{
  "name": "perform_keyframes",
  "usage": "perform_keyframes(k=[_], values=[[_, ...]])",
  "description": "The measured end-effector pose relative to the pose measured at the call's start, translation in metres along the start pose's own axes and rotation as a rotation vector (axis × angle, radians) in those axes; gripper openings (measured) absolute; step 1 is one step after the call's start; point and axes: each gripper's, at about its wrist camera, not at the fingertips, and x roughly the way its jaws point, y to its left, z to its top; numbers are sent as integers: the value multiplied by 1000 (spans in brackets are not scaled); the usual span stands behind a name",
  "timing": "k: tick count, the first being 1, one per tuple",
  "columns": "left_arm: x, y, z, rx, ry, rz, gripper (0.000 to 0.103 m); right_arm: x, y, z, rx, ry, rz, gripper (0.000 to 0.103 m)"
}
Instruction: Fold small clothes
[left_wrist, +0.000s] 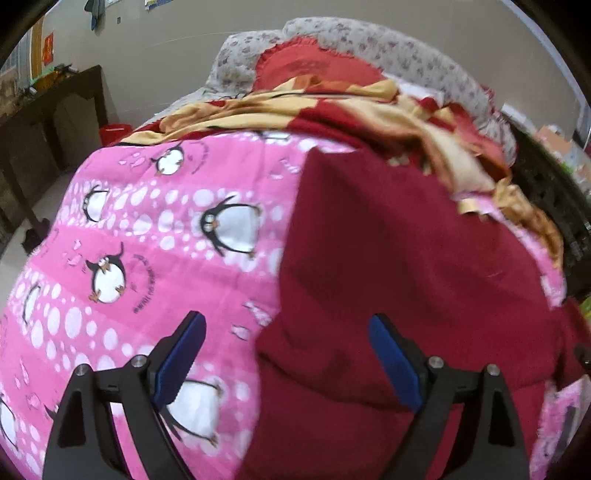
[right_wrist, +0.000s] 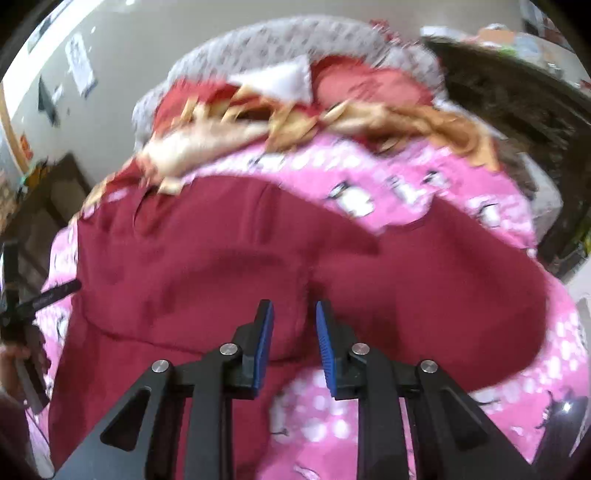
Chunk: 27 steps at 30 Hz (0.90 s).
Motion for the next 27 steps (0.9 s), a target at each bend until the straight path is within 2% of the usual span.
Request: perform_keyframes(k=[3, 5, 8, 11, 16, 17, 19, 24, 27], values=[[-4, -16, -6, 39, 5, -31, 93, -12, -16, -1, 41, -46, -35, 32], [-6, -26, -11, 69, 6, -36, 93, -16, -27, 0, 56, -56, -77, 40], [-4, -41, -17, 98, 29, -52, 93, -19, -36, -3, 47, -64, -124, 41], [-4, -49, -25, 117, 46, -58, 93, -5, -33, 1, -12, -33, -150, 41], [-10, -51, -27, 126, 41, -53, 93, 38, -27, 7, -123, 80, -219, 43], [-12, -50, -28, 127, 38, -53, 93, 42, -31, 8, -115, 99, -231, 32], [-15, -47, -27, 128, 27, -47, 93, 28, -47, 14, -24, 69, -137, 7], [-18, -38, -19, 96, 15, -44, 93, -60, -79, 34, 114, -149, -26, 7], [-20, -34, -13, 59, 6, -57, 93, -95, -84, 47, 137, -213, 35, 7]])
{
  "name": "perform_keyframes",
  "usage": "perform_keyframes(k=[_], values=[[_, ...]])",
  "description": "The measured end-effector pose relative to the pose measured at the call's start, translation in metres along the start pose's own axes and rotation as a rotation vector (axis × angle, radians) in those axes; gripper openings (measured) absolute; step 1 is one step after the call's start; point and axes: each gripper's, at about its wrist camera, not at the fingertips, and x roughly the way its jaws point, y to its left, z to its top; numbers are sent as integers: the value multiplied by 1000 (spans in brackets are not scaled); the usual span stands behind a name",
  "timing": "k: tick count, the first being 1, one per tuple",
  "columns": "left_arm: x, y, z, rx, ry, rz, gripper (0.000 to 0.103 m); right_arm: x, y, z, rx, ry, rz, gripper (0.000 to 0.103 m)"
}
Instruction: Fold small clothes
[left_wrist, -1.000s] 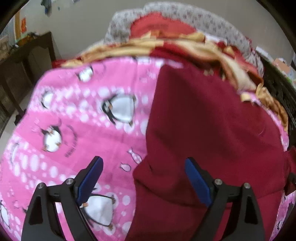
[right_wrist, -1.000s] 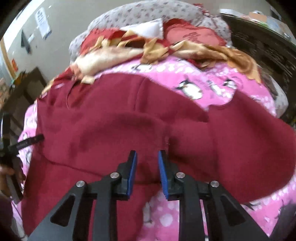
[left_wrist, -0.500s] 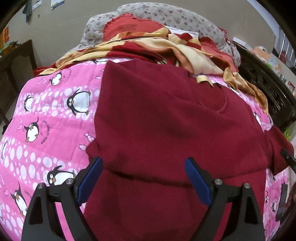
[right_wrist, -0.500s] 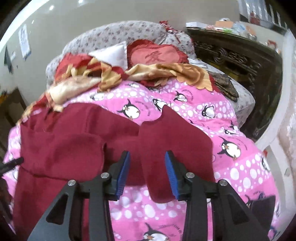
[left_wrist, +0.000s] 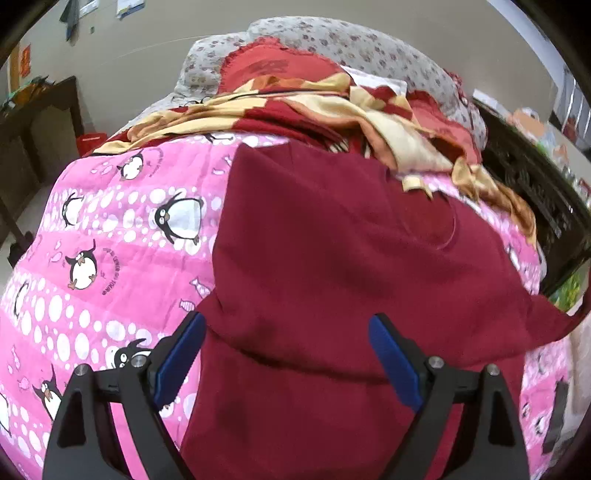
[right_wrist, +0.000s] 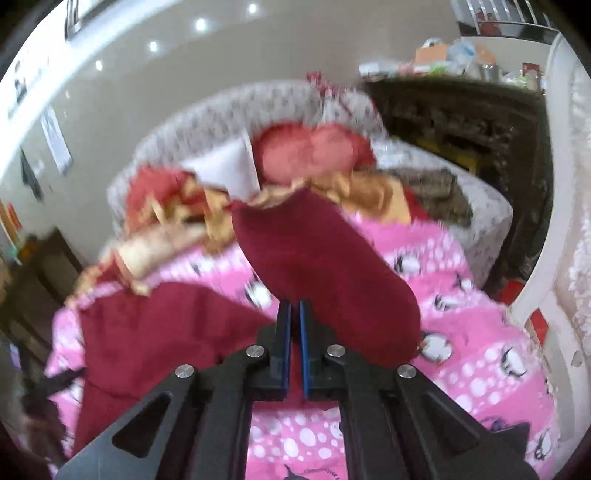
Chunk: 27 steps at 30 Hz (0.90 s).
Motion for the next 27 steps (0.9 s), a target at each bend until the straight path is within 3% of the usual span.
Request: perform_keyframes(k=[5, 13, 17, 21, 24, 27], values=[[-13, 4, 8, -14, -33, -8, 93, -20, 22, 17, -10, -35, 161, 7], [-30, 11, 14, -25, -69, -7, 93, -4, 103, 25, -131, 21, 436, 7], [-35, 18, 17, -23, -87, -8, 93, 2, 144, 19, -215, 168, 633, 7], [-41, 41, 23, -45, -121, 38, 93, 6, 201, -5, -472, 360, 764, 7], [-44, 60, 27, -84, -123, 60, 93, 27, 226, -23, -612, 451, 730, 7], [-47, 70, 26, -118, -120, 53, 93, 79, 253, -31, -671, 525, 673, 7]])
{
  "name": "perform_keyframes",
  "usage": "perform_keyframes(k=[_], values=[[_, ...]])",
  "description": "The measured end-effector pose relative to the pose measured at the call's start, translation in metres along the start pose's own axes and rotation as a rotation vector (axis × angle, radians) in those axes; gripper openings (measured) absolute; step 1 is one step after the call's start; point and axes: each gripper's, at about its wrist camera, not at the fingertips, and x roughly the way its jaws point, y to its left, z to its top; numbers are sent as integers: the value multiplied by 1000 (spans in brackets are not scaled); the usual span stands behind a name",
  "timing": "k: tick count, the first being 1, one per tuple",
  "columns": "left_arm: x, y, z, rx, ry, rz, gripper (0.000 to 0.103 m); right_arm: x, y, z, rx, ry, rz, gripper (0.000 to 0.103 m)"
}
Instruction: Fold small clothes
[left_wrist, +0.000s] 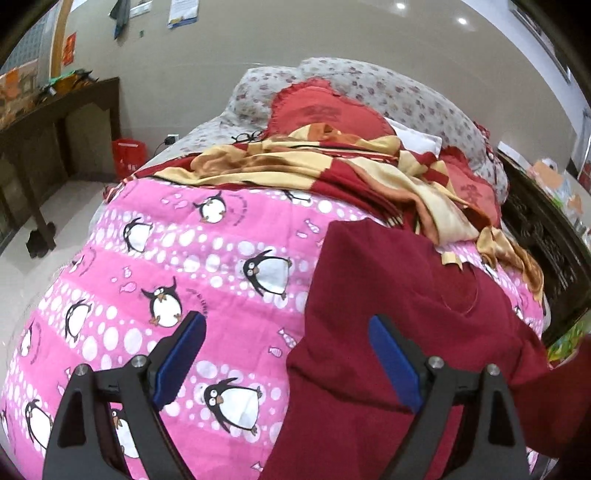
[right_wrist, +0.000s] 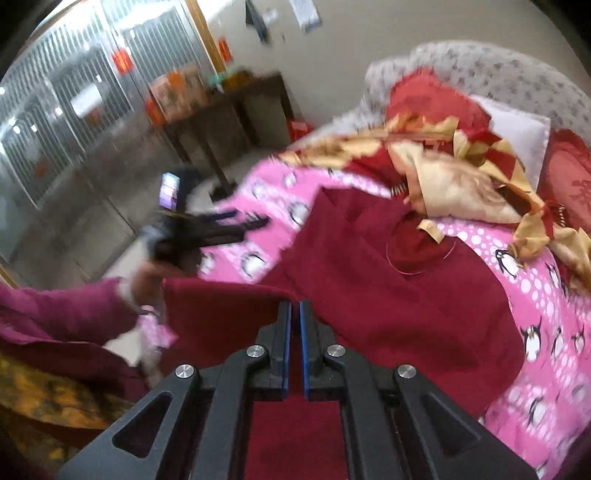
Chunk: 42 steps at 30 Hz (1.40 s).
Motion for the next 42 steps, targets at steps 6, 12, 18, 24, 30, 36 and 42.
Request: perform_keyframes(k=[6, 12, 18, 24, 30, 36, 42], values=[[-5, -15, -10, 50, 25, -65, 93, 113, -50, 32, 78, 119, -206, 13], [0, -42, -17, 146, 2, -115, 93, 76, -66, 2, 216, 11, -300, 21], [47, -80, -21, 168, 62, -163, 94, -10, -66, -69, 369, -164, -341, 34], [89, -126, -25, 219, 203, -200, 20, -51, -90, -142, 622, -256, -341, 35], [10, -138, 7, 260, 26, -339, 12, -50, -108, -158, 680, -266, -384, 35], [-21, -100, 31, 228, -39, -287, 12, -38, -117, -138, 658, -265, -436, 35], [43, -54, -1, 116, 131, -164, 12, -21, -129, -126, 675, -229, -477, 35]])
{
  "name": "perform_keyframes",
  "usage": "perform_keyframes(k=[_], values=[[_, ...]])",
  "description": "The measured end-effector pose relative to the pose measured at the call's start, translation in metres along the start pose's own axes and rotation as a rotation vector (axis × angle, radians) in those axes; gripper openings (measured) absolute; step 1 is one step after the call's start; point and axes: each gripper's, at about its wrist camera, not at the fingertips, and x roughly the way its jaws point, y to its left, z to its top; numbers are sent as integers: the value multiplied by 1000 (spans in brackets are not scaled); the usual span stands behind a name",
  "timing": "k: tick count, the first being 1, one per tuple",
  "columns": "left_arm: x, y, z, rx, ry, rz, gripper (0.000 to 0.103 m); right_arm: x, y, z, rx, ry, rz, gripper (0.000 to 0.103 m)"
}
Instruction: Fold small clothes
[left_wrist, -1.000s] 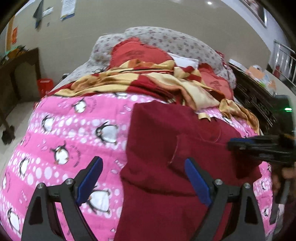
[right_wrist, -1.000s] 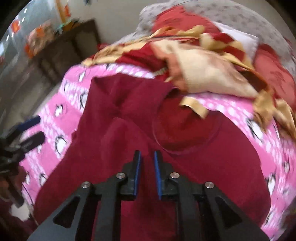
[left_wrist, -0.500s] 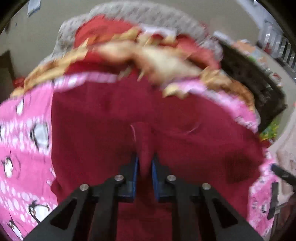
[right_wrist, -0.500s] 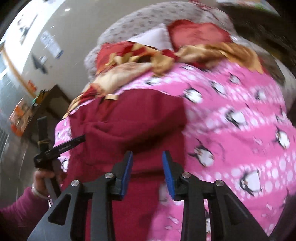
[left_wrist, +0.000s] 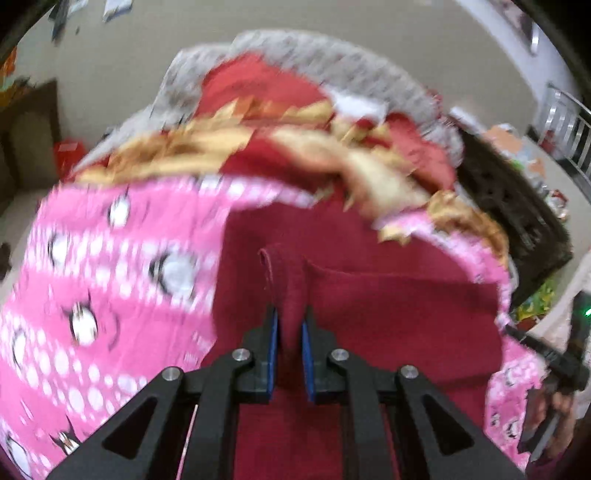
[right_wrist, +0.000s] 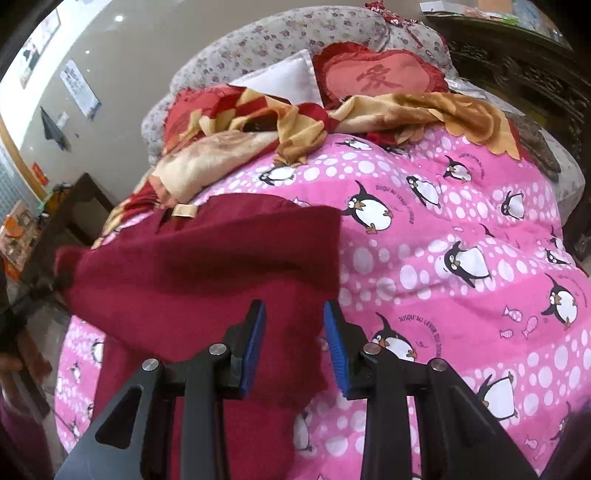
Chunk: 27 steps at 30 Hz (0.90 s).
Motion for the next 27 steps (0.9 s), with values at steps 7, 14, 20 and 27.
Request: perform_keyframes(k=[7, 14, 20, 27], values=[[20, 8, -22, -7, 43, 13, 12, 34, -7, 32, 74, -6, -28, 35], [25, 14, -24, -14, 35, 20, 28, 45, -8, 39, 64, 31, -112, 35], [38, 28, -35, -75, 56, 31, 44, 11, 23, -11, -100, 43, -1, 35], [8, 35, -31, -93, -20, 69, 53, 15, 26, -14, -146, 67, -117, 35]])
